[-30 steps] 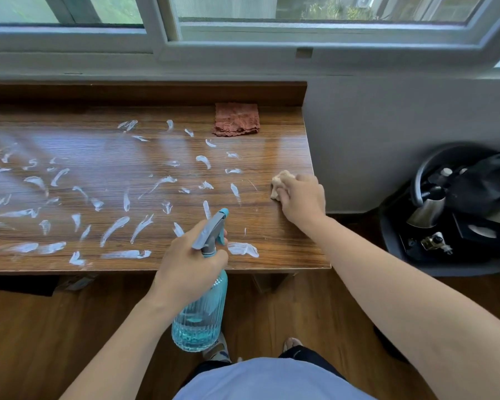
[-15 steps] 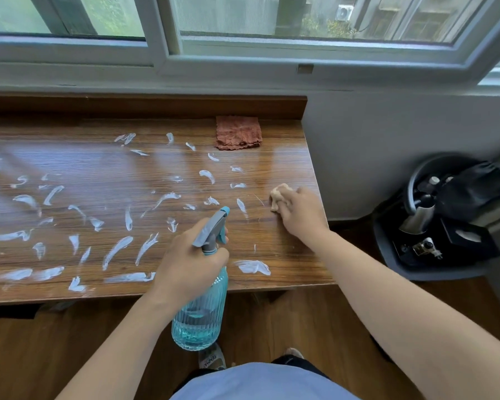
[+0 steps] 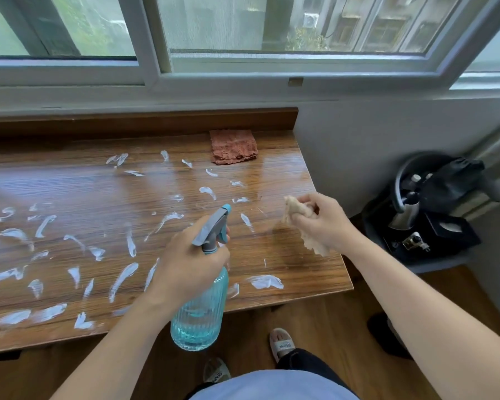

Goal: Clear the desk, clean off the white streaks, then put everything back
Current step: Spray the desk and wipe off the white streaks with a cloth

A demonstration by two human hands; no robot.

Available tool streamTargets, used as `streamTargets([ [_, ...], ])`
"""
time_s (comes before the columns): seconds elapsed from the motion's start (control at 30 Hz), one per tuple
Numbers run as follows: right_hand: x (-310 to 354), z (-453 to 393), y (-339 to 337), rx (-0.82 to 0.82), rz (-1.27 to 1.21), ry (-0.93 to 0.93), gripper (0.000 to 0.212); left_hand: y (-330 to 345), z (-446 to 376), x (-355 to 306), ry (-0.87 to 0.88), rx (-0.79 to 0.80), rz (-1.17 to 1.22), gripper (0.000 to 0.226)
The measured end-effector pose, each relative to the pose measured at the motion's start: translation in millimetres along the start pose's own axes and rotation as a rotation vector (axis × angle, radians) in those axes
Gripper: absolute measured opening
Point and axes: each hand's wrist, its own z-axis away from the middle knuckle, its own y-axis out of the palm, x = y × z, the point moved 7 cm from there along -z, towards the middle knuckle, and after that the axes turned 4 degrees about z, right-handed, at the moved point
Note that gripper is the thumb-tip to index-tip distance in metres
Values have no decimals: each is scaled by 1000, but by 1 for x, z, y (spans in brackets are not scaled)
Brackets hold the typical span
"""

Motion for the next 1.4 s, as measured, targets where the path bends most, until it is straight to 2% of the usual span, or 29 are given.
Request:
streamTargets([
  [0.07,3,-22,-7,-67,43,-38,20,-1,-3,-2,-1,-19,2,27],
  [0.13,5,-43,-9,-151,194,-71,22,-1,-6,-5,-6,-43,-1,28],
  [0.2,4,-58,0,-169,356,-96,29,-1,-8,-9,-21,-74,-15,27],
  [0.3,-6,-64,28,16,463,-174,32,0,-9,-15,-34,-114,-16,26],
  [0.4,-7,-52,34,178,393,-305,27,3,-9,-20,-45,-147,-4,28],
  [0.47,-6,-41,33,171,407,-457,27,6,-9,-23,-46,-172,-35,28],
  [0.53,-11,-35,36,144,471,-520,29,12,-9,-23,-60,-182,-37,27],
  [0.67,-15,-58,46,51,563,-469,26,25,-13,-10,-157,-123,-38,21],
  [0.8,-10,-114,50,-37,505,-218,35,35,-18,9,-307,-52,-97,17],
  [0.87,-4,-126,54,-57,518,-170,36,39,-18,15,-358,-27,-122,19],
  [0.93,-2,-121,55,-37,467,-205,31,43,-19,18,-382,-8,-136,19],
  [1.0,-8,-104,55,51,391,-284,25,45,-20,19,-388,-15,-148,16],
  [1.07,-17,-78,52,127,408,-396,19,45,-21,19,-389,-34,-182,11],
  [1.13,-27,-56,45,156,427,-469,21,46,-20,16,-373,-34,-200,11],
  [1.4,-36,-44,42,68,507,-530,39,39,-9,10,-347,-161,-47,10],
])
